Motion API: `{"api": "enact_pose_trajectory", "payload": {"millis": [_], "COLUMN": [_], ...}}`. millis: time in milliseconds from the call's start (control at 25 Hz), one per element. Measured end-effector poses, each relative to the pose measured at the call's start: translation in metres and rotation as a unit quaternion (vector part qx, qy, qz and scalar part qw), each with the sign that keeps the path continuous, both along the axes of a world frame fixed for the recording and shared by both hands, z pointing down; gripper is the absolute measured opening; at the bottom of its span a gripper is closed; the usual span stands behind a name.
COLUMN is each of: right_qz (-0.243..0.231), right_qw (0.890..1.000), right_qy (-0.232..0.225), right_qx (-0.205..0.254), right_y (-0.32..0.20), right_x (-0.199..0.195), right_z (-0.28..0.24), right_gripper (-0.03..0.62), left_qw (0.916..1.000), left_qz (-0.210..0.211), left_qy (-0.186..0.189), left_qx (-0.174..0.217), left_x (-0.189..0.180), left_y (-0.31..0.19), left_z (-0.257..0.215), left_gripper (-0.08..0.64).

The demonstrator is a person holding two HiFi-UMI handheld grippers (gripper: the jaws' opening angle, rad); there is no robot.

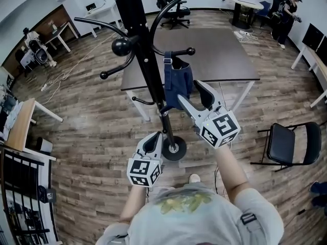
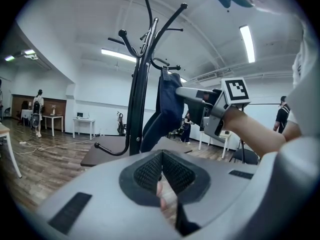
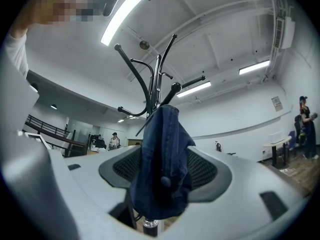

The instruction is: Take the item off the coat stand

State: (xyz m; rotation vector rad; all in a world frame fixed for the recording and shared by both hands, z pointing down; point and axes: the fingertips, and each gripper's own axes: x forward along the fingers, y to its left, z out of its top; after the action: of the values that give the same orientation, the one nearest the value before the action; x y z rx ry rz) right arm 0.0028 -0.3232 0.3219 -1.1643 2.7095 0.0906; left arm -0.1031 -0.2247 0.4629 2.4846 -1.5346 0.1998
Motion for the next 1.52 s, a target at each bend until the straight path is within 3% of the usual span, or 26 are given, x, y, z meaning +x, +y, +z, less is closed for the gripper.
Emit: {"api": "enact_pose_trajectory", "payload": {"millis": [320, 600, 1520], "right_qz": [-0.002, -0.011, -0.005], "right_qw": [1.0, 1.0, 0.999], "right_qy": [0.003, 0.014, 0.014], "right_qx": [0.005, 0.011, 0.035], "right_y": [0.0, 0.009, 0.016], "right_x": [-0.007, -0.013, -0.013], "right_z": [-0.002, -0.001, -0.022], "right_gripper": [0.24, 0.047, 0.031], "left_qw": [1.0, 0.9999, 0.9999], "left_qz": [-0.008, -0.011, -0.012], "left_qy": [-0.002, 0.0, 0.0], "left_qx": [-0.003, -0.006, -0.007], "left_x": [-0.006, -0.007, -0.01], "left_y": [0.002, 0.008, 0.019], "left_z": [0.003, 0.004, 0.005], "left_gripper": [0.015, 0.015, 0.015]}}
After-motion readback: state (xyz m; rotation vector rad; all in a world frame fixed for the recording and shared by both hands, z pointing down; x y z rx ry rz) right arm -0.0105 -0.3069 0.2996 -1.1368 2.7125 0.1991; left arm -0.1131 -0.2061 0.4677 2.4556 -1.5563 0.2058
